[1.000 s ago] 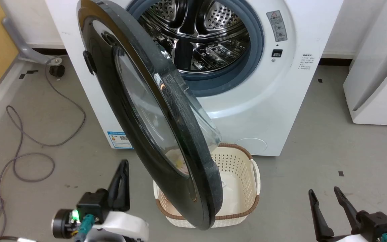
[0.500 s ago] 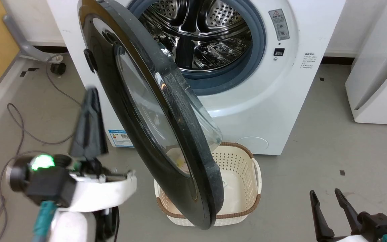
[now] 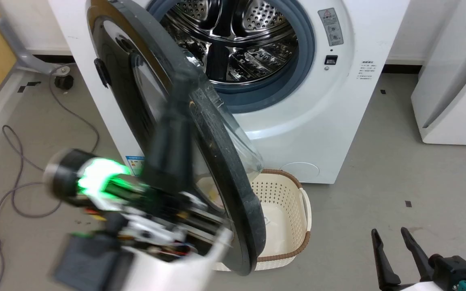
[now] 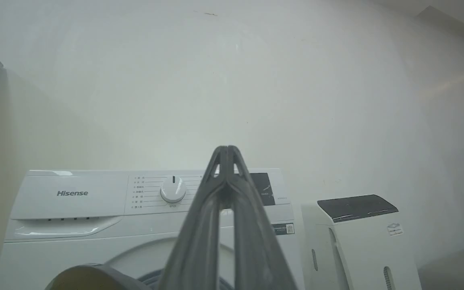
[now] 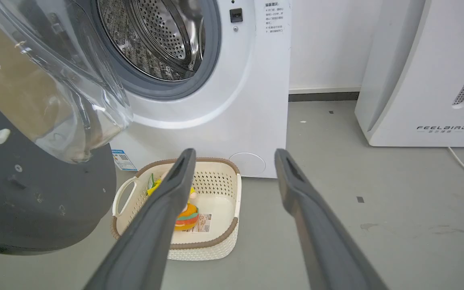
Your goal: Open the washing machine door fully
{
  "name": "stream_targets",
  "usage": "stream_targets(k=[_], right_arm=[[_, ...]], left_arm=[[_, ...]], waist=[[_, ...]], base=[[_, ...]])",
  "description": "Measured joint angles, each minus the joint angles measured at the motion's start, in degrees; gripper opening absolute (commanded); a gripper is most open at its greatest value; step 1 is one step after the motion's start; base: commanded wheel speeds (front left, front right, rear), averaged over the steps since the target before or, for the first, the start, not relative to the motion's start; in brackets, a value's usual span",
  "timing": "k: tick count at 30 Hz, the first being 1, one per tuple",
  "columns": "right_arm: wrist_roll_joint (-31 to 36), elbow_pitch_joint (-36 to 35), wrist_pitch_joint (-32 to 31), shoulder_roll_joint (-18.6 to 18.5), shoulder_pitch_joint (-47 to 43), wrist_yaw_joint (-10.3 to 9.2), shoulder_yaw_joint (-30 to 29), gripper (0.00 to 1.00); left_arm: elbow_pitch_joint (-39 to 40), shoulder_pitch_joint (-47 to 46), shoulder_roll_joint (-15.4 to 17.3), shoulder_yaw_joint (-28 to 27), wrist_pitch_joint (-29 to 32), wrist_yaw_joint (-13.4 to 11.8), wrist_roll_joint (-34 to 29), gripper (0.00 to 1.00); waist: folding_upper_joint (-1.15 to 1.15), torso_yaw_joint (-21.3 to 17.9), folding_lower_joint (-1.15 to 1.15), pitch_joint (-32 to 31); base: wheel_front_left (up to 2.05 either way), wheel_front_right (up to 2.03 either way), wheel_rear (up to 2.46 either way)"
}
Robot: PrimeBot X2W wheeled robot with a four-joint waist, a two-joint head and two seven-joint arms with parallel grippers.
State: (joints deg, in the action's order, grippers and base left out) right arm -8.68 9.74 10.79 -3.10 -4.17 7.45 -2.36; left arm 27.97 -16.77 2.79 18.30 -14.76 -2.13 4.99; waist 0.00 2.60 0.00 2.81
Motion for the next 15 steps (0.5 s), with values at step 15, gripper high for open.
stream_targets(k=[15], right_arm=[[-1.1,1.6,0.0,0.0,0.1,0.00,0.5,1.00]], left_arm=[[-16.4,7.3,0.0,20.6,7.3,6.4,5.4,0.00]], waist=[[0.00,0.0,0.00,0.7]], base=[[0.00,0.00,0.00]])
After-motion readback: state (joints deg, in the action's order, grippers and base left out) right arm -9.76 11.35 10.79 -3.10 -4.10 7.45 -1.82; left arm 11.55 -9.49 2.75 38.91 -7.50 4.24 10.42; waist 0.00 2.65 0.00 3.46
